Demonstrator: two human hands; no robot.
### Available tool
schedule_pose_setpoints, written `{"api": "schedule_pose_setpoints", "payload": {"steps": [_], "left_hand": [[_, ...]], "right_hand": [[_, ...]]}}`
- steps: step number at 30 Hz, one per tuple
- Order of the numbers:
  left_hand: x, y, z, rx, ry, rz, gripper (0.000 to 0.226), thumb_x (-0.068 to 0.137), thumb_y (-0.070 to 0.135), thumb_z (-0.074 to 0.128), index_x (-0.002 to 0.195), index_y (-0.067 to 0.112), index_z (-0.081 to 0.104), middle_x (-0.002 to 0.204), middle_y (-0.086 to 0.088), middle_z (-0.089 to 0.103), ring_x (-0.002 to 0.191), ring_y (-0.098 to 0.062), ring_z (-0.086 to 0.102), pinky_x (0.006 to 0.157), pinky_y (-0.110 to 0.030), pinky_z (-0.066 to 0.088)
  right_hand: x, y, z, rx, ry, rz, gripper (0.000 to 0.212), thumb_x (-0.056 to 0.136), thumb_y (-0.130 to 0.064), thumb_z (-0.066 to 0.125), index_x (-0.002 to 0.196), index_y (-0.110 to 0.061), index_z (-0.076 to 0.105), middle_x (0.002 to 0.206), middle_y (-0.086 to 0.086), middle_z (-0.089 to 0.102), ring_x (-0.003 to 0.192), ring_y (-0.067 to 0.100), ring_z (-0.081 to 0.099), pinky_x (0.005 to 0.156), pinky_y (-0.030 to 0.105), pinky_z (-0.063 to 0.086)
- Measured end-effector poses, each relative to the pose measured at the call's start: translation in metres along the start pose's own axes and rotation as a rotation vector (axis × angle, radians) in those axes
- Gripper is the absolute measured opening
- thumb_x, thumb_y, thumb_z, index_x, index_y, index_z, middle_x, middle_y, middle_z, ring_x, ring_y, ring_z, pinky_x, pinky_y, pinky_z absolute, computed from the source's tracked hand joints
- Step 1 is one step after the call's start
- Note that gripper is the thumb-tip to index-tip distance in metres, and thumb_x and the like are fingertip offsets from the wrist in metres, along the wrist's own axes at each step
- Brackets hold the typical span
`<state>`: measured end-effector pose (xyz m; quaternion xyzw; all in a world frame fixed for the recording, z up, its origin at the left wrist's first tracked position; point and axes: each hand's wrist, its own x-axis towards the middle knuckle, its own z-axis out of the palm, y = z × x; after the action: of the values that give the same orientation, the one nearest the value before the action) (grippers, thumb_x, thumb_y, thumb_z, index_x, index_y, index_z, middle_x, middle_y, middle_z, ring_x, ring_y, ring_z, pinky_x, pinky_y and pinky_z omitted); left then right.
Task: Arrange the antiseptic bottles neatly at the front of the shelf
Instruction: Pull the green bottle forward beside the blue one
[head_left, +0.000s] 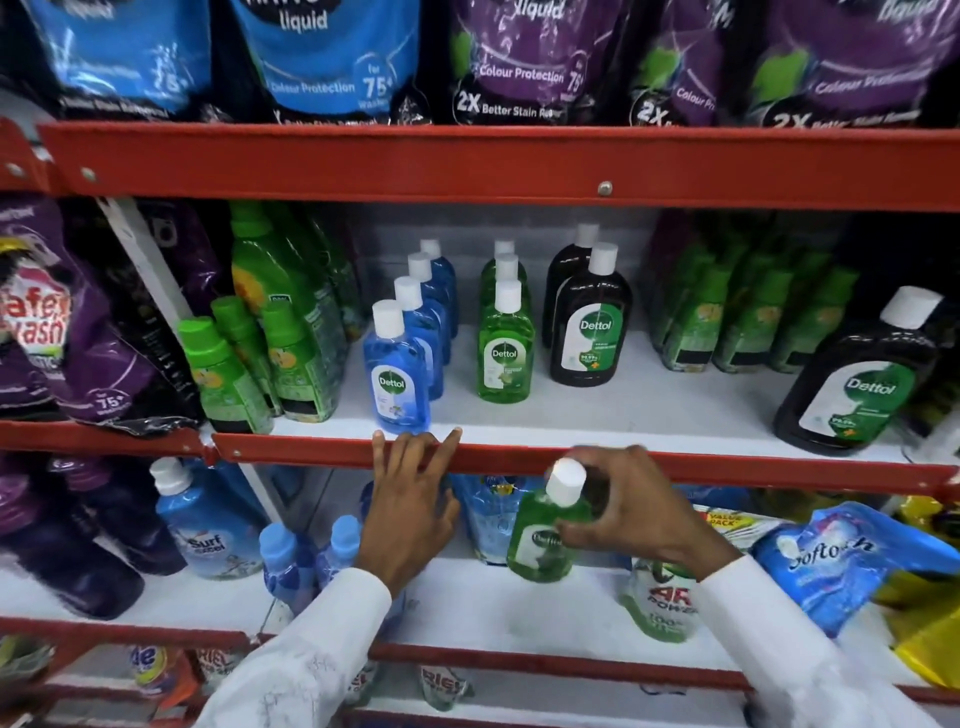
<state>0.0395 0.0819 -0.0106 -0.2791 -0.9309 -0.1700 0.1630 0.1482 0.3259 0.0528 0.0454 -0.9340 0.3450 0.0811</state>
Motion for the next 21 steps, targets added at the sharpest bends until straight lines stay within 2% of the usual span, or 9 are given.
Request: {"api": "schedule_pose_setpoints", "payload": {"steps": [3,6,8,9,11,12,15,19,21], "left_hand": [[0.001,0.000,0.002,-0.021,0.011,-0.012,0.079,0.075,0.028,0.072,0.147,0.027,0.040,0.125,-0.006,0.054,0.126,-0.032,0.048,0.123,-0.064,0.016],[0.001,0.000,0.002,-0.040,0.021,-0.014,0.076,0.074,0.027,0.072,0.145,0.026,0.044,0.122,-0.006,0.056,0.124,-0.033,0.051,0.122,-0.065,0.017],[0.003,0.001,0.001,-0.041,0.011,-0.008,0.074,0.075,0.027,0.070,0.145,0.027,0.045,0.122,-0.005,0.057,0.124,-0.031,0.051,0.122,-0.064,0.018],[0.003,0.002,0.002,-0.045,0.009,-0.001,0.074,0.075,0.027,0.068,0.145,0.027,0.045,0.122,-0.005,0.057,0.124,-0.030,0.050,0.122,-0.064,0.018],[0.002,0.007,0.004,-0.053,-0.009,0.011,0.075,0.075,0.027,0.068,0.145,0.028,0.044,0.123,-0.004,0.056,0.125,-0.029,0.050,0.123,-0.063,0.018],[0.002,0.009,0.004,-0.056,-0.024,0.015,0.075,0.076,0.027,0.068,0.146,0.029,0.043,0.124,-0.003,0.056,0.126,-0.029,0.049,0.123,-0.063,0.017],[0.004,0.014,0.005,-0.057,-0.043,0.034,0.075,0.078,0.027,0.066,0.148,0.030,0.039,0.128,-0.002,0.054,0.130,-0.028,0.046,0.125,-0.061,0.012],[0.005,-0.004,-0.006,-0.055,-0.027,0.017,0.075,0.080,0.026,0.065,0.149,0.032,0.037,0.129,-0.001,0.052,0.130,-0.026,0.044,0.126,-0.059,0.011],[0.003,-0.001,-0.007,-0.053,-0.029,0.017,0.074,0.082,0.028,0.064,0.150,0.032,0.035,0.131,0.000,0.052,0.132,-0.025,0.042,0.126,-0.058,0.010]], "right_hand": [[0.013,-0.044,-0.042,0.093,0.174,-0.077,0.043,0.053,-0.038,0.084,0.092,-0.030,0.071,0.080,-0.013,0.077,0.066,0.002,0.069,0.060,0.020,0.057],[0.037,-0.073,-0.067,0.131,0.325,-0.117,0.040,0.051,-0.040,0.080,0.089,-0.037,0.068,0.076,-0.027,0.074,0.062,-0.007,0.064,0.057,0.009,0.048],[0.057,-0.080,-0.075,0.103,0.371,-0.105,0.040,0.052,-0.042,0.077,0.090,-0.035,0.067,0.075,-0.031,0.072,0.067,-0.009,0.067,0.056,0.008,0.047],[0.066,-0.080,-0.076,0.084,0.385,-0.089,0.041,0.051,-0.043,0.076,0.090,-0.032,0.068,0.077,-0.027,0.074,0.072,-0.007,0.069,0.059,0.012,0.051],[0.083,-0.074,-0.074,0.033,0.385,-0.049,0.050,0.050,-0.046,0.075,0.096,-0.025,0.072,0.087,-0.012,0.078,0.083,0.003,0.073,0.071,0.025,0.059],[0.090,-0.070,-0.070,0.009,0.372,-0.028,0.055,0.050,-0.046,0.076,0.100,-0.024,0.072,0.094,-0.008,0.079,0.088,0.008,0.073,0.075,0.028,0.060],[0.110,-0.055,-0.057,-0.036,0.312,0.014,0.056,0.057,-0.036,0.084,0.110,-0.021,0.070,0.103,-0.003,0.078,0.090,0.011,0.071,0.077,0.025,0.055],[0.135,-0.058,-0.031,-0.071,0.258,0.040,0.063,0.058,-0.040,0.081,0.116,-0.020,0.066,0.105,0.000,0.077,0.089,0.016,0.073,0.077,0.027,0.055],[0.137,-0.052,-0.026,-0.029,0.262,0.070,0.067,0.060,-0.038,0.083,0.121,-0.021,0.063,0.107,0.000,0.076,0.089,0.015,0.072,0.073,0.022,0.050]]}}
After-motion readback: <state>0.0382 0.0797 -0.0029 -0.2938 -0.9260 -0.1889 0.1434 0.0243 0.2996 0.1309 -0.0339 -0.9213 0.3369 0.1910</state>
